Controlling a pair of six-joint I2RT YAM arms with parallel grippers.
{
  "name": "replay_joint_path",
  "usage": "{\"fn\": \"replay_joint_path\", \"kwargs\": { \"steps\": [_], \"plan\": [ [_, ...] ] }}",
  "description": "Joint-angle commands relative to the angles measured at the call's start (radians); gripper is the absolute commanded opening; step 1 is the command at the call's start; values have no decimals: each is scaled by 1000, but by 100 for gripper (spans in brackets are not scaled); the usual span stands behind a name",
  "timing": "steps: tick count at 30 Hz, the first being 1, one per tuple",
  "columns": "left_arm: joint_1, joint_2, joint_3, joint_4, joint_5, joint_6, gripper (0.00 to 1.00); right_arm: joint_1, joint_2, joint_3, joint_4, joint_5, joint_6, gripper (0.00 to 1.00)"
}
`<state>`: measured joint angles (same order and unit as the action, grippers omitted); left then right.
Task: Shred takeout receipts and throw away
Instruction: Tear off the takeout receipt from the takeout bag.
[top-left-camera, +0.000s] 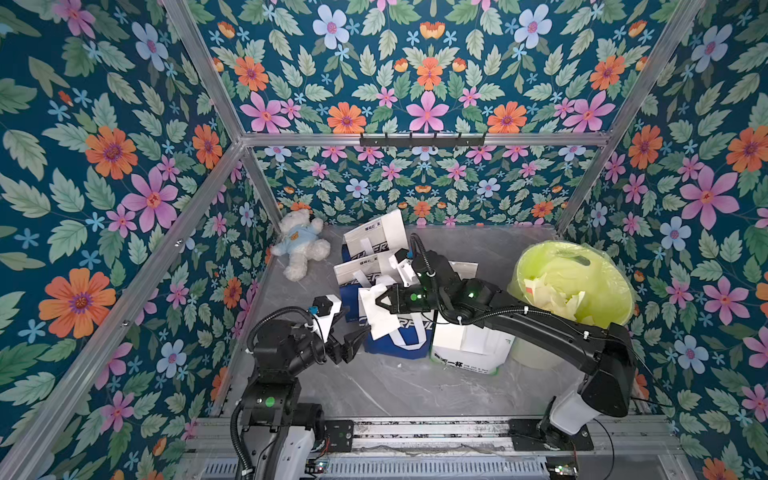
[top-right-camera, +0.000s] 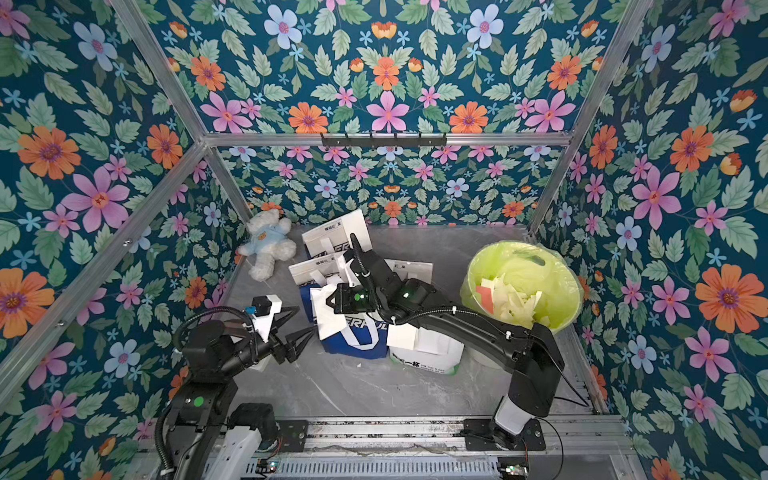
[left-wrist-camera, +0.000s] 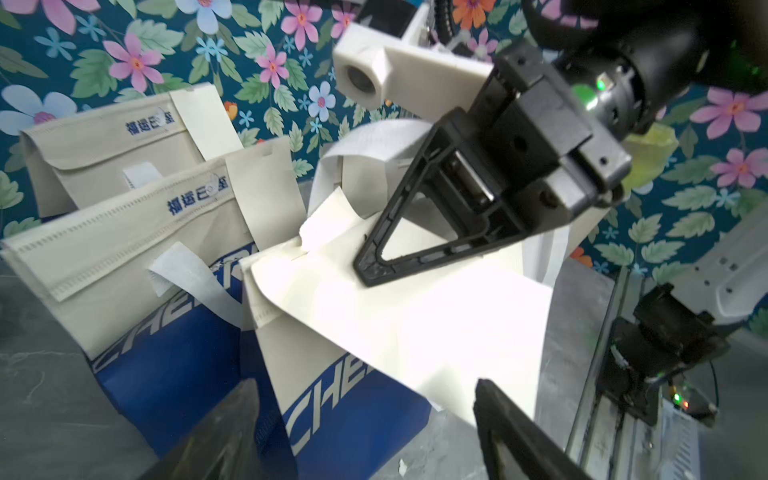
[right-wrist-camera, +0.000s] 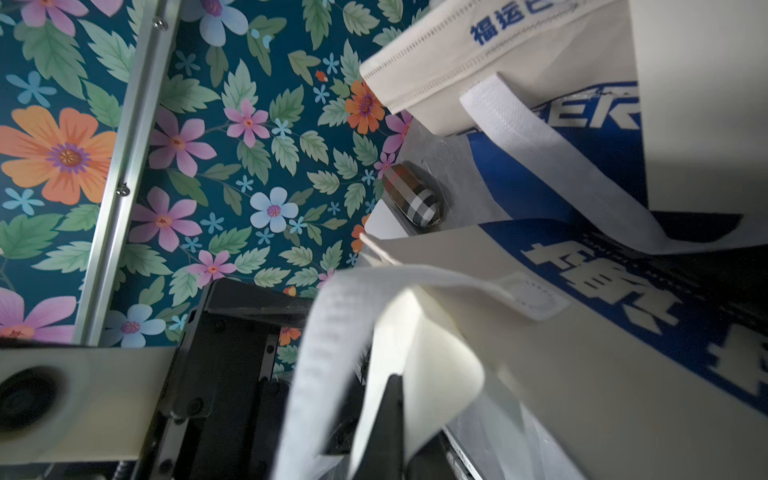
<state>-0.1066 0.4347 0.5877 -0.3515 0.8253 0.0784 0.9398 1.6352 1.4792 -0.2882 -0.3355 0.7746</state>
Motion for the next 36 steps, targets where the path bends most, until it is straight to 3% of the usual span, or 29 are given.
{"fn": "replay_joint_path", "kwargs": {
  "steps": [1,7,13,17,21,24,26,30,31,36],
  "plan": [
    [1,47,-16,-14,44,125,83,-12,0,12,-63,-88,-38,0],
    [0,74,-63,119,-34,108,90,-13,2,40,-91,-138,-54,0],
    [-1,116,-96,187,-109,166,91,-15,9,71,-120,-173,-63,0],
    [0,178,-110,290,-86,141,91,-16,15,89,-128,-212,-61,0],
    [0,270,-106,387,12,113,85,-15,52,103,-140,-230,-51,0],
    [-1,311,-106,437,75,84,64,-11,67,117,-154,-224,-43,0],
    [-1,321,-116,455,94,72,39,-4,77,141,-185,-184,-44,0],
    [-2,303,-147,469,96,57,6,28,102,225,-257,-75,-75,0],
    [-2,294,-158,476,86,49,0,43,102,254,-271,-36,-89,0],
    [-4,264,-188,488,13,23,0,86,91,341,-271,96,-116,0]
  ]
}}
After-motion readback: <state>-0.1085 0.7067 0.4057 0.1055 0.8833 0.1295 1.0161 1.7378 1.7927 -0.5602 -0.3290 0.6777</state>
